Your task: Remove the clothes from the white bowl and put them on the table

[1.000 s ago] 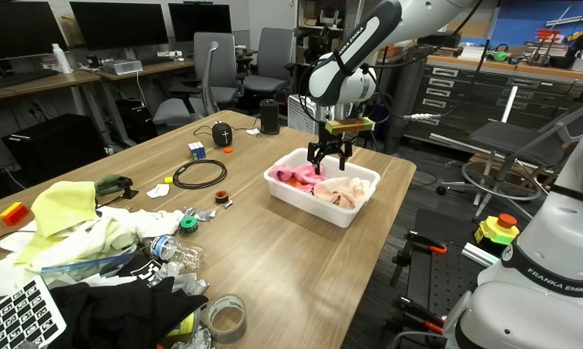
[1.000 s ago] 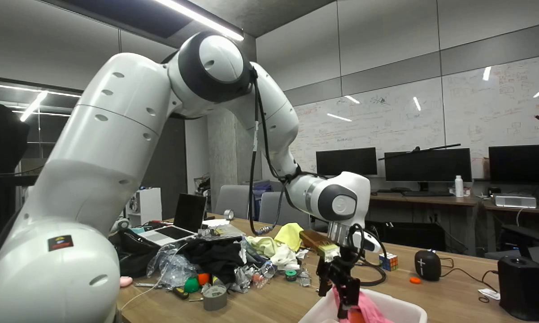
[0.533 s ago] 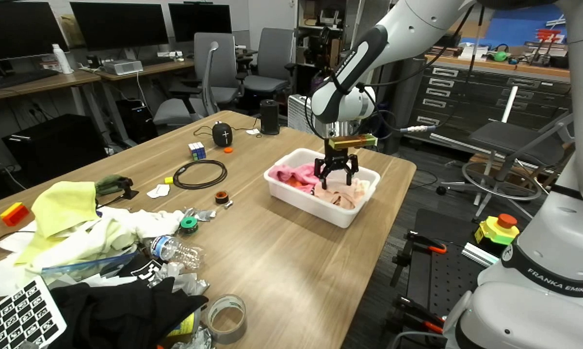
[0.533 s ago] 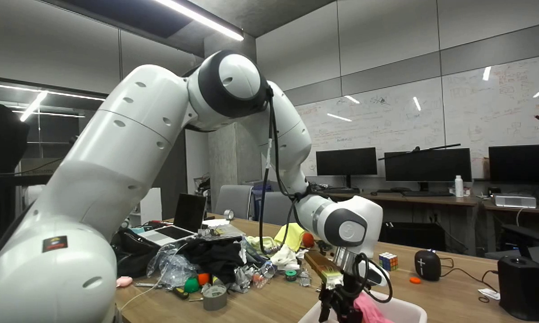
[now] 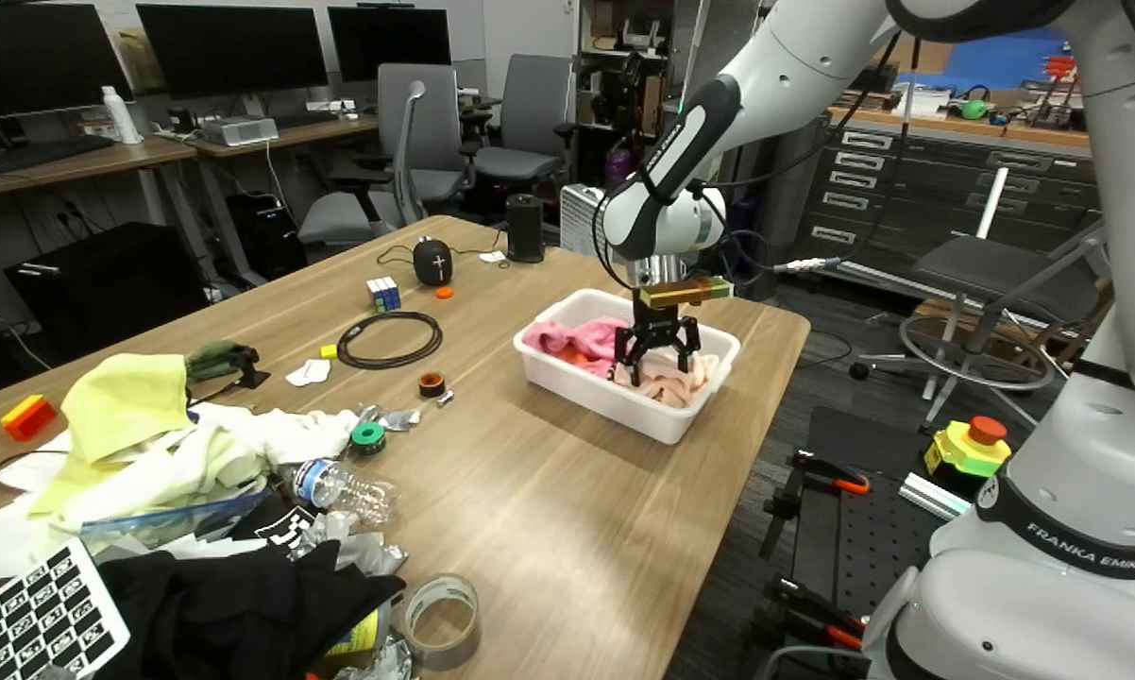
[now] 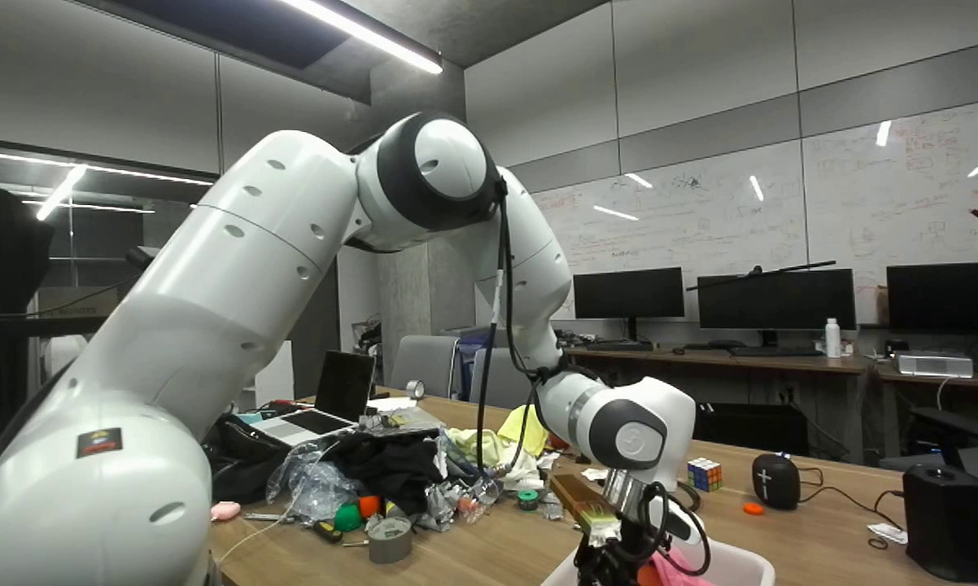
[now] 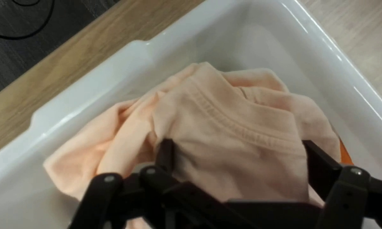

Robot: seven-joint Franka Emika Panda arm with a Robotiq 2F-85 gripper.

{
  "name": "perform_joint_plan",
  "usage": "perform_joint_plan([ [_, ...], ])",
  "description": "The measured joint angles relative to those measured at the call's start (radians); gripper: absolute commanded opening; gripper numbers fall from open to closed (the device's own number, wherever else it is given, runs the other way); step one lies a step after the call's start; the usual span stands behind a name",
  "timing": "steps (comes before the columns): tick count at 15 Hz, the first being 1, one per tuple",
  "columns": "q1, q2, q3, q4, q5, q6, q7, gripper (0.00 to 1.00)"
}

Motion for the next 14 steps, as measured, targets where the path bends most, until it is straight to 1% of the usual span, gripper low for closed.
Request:
perform_joint_plan([
  [1,0.002,0.011,0.001,0.003,0.0,0.0,0.002,1.0],
  [2,0.004,0.023,0.003,0.006,0.0,0.0,0.004,0.82],
  [6,0.008,0.058,0.008,0.021,0.0,0.0,0.005,0.5],
  [9,0.008,0.062,0.009,0.024,0.0,0.0,0.005,0.27],
  [12,0.008,0.06,0.009,0.028,0.001,0.001,0.005,0.09],
  [13,0.008,0.057,0.009,0.028,0.003,0.002,0.005,0.07],
  [14,0.008,0.053,0.009,0.028,0.004,0.003,0.005,0.06],
])
